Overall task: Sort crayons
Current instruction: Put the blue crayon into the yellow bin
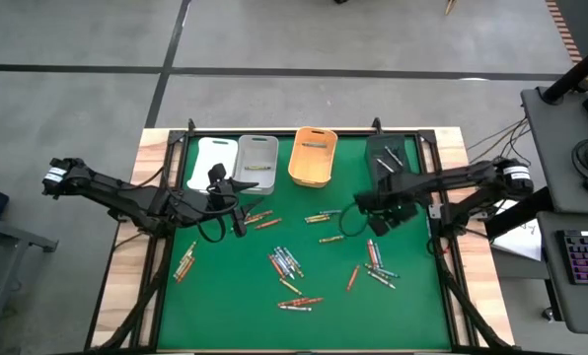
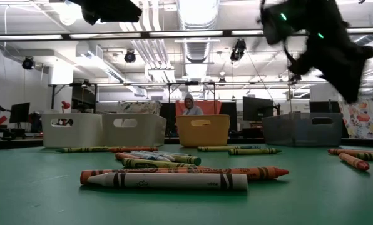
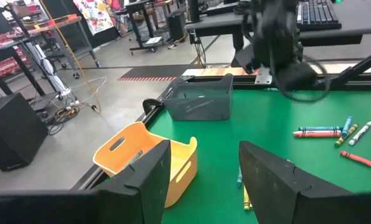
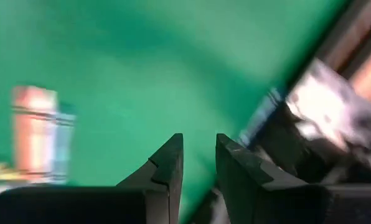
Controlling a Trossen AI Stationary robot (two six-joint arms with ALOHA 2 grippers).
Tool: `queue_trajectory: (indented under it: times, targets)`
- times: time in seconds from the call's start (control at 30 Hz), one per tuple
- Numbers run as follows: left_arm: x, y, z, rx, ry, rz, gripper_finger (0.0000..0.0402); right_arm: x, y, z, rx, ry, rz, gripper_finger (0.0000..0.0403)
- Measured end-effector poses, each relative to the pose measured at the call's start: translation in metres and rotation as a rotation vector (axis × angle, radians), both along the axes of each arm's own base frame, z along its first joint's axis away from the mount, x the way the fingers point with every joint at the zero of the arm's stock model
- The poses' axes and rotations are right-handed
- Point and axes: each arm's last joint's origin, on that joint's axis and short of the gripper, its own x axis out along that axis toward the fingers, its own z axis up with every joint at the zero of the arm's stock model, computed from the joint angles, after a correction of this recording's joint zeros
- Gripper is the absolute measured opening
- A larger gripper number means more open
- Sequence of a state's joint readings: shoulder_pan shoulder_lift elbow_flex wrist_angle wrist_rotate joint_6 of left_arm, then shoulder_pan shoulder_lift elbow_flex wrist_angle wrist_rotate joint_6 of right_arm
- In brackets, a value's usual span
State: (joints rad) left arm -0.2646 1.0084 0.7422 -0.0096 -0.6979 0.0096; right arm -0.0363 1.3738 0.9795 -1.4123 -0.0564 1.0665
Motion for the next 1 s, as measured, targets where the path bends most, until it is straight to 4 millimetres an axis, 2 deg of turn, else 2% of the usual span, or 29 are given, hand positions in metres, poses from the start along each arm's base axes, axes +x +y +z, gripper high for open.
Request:
queue_trajectory:
  times: [0.13,0.3,0.6,0.83,1.0]
  targets:
    - [0.0,0.0,0.0,0.007,0.004,-0.002,0.0172,-0.02,0.002,-0.025,-0.01,0.204,-0.048,0.0084]
    - [0.0,0.0,0.0,0.007,0.004,-0.002,0.0172,-0.032,-0.001,-0.044,-0.062,0.287,-0.063,0.0084]
    - [0.0,0.0,0.0,0.008,0.004,-0.002,0.0172,-0.035,0.0,-0.056,-0.089,0.302,-0.116,0.0079]
    - [0.0,0.0,0.0,0.029,0.014,-0.007,0.0172,-0.035,-0.002,-0.063,-0.147,0.263,-0.146,0.0016]
    - [-0.001,0.0,0.0,0.037,0.019,-0.008,0.0172,-0.034,-0.003,-0.065,-0.192,0.276,-0.167,0.0012]
